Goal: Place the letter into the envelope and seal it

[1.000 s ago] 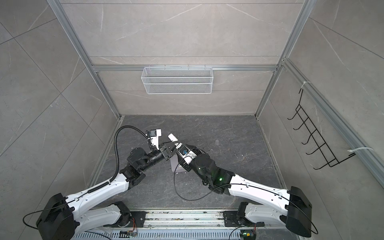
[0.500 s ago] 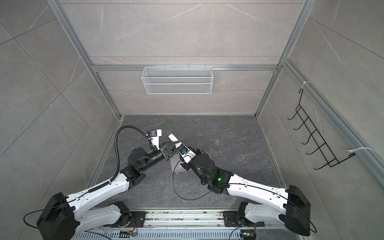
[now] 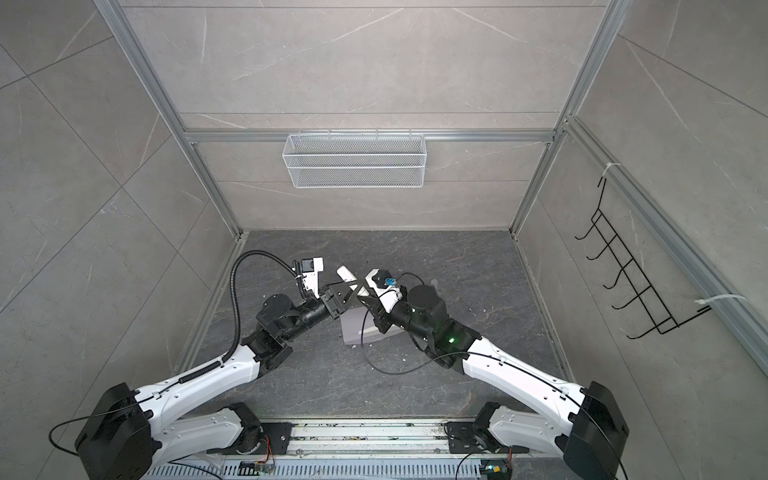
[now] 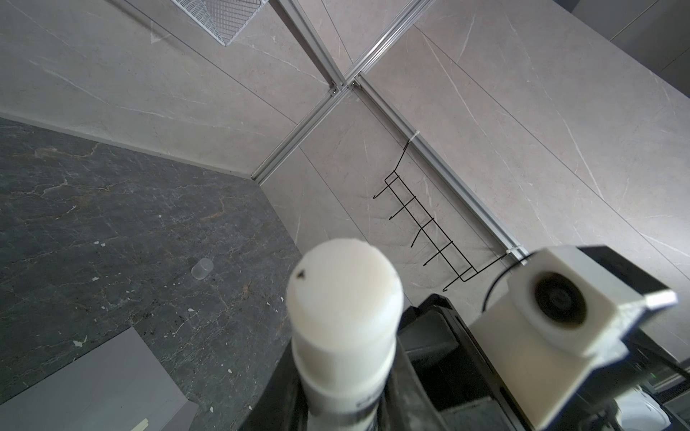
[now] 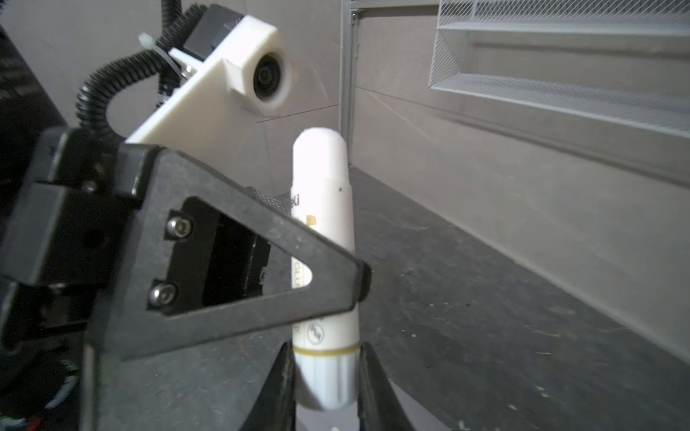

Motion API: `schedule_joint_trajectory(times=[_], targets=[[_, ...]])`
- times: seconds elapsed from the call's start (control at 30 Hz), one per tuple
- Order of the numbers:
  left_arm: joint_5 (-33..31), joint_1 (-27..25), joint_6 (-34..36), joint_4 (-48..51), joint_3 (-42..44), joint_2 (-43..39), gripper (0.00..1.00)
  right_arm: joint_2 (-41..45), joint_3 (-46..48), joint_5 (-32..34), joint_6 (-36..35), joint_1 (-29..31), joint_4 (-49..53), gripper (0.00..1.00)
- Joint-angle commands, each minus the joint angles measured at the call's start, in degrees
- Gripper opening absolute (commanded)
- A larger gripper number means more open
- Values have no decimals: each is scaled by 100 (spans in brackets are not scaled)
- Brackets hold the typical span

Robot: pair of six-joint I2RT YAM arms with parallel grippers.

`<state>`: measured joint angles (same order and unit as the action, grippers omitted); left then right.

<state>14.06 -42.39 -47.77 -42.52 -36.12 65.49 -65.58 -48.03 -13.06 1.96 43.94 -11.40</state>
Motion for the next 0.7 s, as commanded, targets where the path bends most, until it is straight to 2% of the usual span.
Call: schedule_joint_trajectory(times=[0.0, 0.13, 0.23, 0.37, 0.67], targets=[[306, -16, 144, -399, -125, -89, 0, -197, -420, -1662, 1644, -829, -310, 9], [444, -18, 154, -570, -116, -86, 0, -670, -503, -2917, 2752, -1312, -1162, 9], [520, -21, 169, -642, -107, -101, 0, -928, -472, -3334, 3342, -1491, -1776, 9], [561, -20, 198, -652, -108, -116, 0, -1061, -447, -3466, 3557, -1560, -2019, 9], [580, -16, 196, -689, -83, -103, 0, -1039, -514, -3328, 3234, -1568, -1531, 10]])
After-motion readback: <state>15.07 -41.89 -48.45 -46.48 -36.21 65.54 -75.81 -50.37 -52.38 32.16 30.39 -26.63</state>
